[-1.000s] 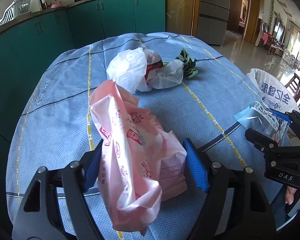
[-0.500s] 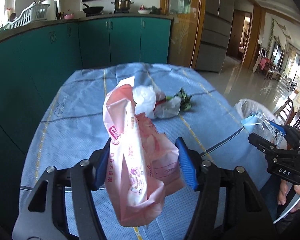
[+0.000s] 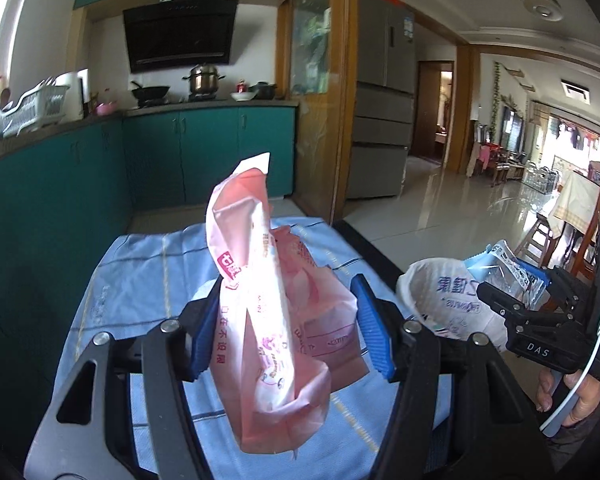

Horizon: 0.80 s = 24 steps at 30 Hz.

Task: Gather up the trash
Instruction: 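Carry the pink bag and LYFEN bag over the white bin and open both tools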

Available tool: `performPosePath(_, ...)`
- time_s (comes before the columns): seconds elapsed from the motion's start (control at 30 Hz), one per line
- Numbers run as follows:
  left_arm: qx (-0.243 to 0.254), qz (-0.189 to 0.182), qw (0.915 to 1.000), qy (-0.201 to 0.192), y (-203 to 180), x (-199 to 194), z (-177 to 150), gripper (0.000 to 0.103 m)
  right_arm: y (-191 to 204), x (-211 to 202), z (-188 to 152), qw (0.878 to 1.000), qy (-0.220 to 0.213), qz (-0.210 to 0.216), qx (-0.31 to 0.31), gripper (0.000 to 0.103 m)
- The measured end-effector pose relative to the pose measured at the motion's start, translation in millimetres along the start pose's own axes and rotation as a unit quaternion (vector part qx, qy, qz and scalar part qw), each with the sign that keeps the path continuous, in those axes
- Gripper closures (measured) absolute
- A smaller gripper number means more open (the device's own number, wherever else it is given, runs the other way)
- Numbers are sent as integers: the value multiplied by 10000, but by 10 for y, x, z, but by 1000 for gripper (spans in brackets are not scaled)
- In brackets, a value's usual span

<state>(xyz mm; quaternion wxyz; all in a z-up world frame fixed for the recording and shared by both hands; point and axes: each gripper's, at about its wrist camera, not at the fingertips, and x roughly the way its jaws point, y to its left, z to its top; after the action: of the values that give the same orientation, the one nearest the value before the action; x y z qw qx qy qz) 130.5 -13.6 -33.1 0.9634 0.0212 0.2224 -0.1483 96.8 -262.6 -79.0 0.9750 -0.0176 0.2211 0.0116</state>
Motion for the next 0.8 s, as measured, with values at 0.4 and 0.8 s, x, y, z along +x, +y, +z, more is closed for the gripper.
performPosePath(0.4, 563, -1272, 9903, 50, -1242, 637, 194, 41, -1009, -351, -232, 9912, -91, -1149, 654, 27)
performPosePath(0.8, 666, -2287, 9628, 1278, -2243, 1926, -196, 40, -1506, 17, -663, 9795, 512, -1588, 1131, 27)
